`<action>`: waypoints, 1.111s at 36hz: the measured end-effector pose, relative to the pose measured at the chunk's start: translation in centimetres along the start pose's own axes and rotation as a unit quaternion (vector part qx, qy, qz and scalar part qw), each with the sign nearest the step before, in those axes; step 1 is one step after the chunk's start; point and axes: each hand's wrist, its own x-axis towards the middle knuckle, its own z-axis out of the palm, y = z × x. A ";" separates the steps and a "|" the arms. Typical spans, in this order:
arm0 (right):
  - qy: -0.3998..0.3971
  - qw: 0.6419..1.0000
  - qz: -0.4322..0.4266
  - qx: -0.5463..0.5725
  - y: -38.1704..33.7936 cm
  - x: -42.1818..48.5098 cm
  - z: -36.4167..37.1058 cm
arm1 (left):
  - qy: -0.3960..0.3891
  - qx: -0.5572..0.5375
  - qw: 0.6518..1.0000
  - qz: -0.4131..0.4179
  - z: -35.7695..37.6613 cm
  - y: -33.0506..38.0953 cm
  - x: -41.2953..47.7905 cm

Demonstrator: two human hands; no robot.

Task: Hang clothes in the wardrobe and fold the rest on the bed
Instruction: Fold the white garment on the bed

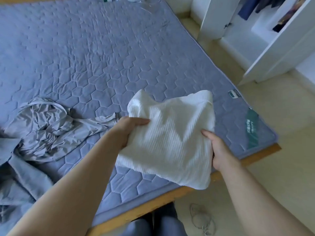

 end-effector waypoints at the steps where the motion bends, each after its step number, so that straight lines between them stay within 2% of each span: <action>1: 0.011 1.000 -0.001 0.009 0.4 -0.7 -0.7 | -0.005 0.007 1.000 0.001 0.7 -0.2 -0.3; 7: 0.069 0.995 -0.021 0.072 1.7 -4.7 -5.6 | -0.049 0.069 0.996 -0.017 5.7 -0.8 -1.9; 14: 0.105 0.985 -0.045 0.128 1.9 -8.9 -12.6 | -0.087 0.119 0.989 0.002 13.7 -1.3 -4.3; 27: 0.163 0.963 -0.087 0.197 0.7 -17.8 -34.1 | -0.166 0.177 0.970 0.020 36.5 -7.0 -9.9; 40: 0.214 0.948 -0.098 0.216 -4.1 -17.5 -47.3 | -0.221 0.227 0.948 0.015 53.5 -6.2 -9.6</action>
